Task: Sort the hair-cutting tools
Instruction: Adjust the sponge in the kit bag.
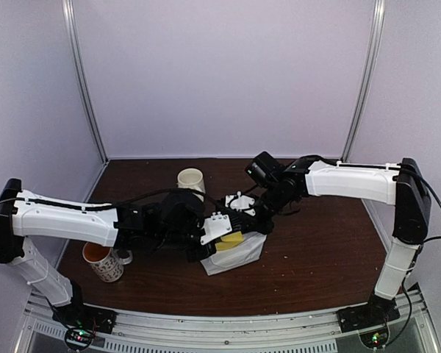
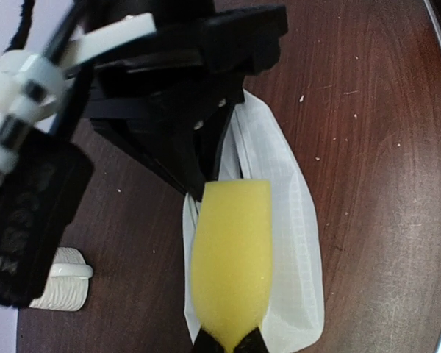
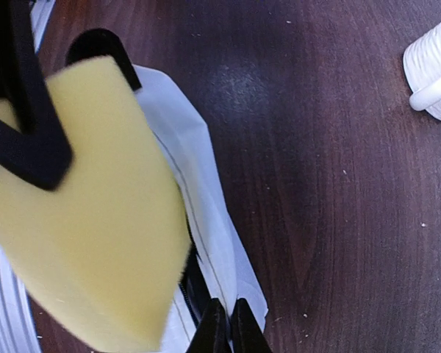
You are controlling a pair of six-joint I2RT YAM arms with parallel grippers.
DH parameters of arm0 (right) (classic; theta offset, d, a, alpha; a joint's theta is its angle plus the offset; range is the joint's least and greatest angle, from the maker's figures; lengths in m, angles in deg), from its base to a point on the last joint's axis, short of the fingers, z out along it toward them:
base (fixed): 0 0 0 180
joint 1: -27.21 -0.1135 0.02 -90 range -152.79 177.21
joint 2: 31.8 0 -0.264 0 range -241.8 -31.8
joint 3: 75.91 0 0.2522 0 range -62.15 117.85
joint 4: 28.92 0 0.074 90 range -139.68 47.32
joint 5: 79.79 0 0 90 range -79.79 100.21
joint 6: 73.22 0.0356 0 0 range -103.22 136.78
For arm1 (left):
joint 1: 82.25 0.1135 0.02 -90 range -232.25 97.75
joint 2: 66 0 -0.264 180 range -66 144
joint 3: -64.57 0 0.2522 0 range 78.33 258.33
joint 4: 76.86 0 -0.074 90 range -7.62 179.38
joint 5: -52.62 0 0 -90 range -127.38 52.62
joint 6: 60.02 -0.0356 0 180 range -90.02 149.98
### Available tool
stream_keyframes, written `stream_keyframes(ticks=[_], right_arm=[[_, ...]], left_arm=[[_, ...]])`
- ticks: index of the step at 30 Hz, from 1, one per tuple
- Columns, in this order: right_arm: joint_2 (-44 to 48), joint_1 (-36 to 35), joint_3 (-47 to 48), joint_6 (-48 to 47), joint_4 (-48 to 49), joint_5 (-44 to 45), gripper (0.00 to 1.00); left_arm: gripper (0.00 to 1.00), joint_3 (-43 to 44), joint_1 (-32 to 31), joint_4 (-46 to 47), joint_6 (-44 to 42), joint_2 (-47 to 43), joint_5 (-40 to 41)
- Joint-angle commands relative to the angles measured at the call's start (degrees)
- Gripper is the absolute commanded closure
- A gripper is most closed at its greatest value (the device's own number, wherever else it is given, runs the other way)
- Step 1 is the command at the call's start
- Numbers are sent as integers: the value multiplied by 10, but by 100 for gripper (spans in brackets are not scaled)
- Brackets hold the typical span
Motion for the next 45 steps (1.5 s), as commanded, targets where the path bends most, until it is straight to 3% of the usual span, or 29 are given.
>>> stream_keyframes(ticks=[1,13,19,26,34,39,45], right_arm=[[4,1,48,19,-81,-74,96],[-6,9,64,38,-114,-140,96],[-8,25,65,26,-130,-180,96],[-26,33,85,12,-162,-217,96],[-31,49,106,30,-177,-251,95],[-30,51,99,30,-175,-263,95],[-36,56,106,45,-175,-289,95]], left_arm=[[100,37,-13,26,-53,33,49],[100,121,-19,-30,-80,170,108],[100,108,-19,-29,-83,171,99],[100,41,-22,108,-118,109,151],[100,49,-38,155,-181,125,174],[100,42,-56,178,-209,120,147],[100,33,-88,247,-267,140,218]])
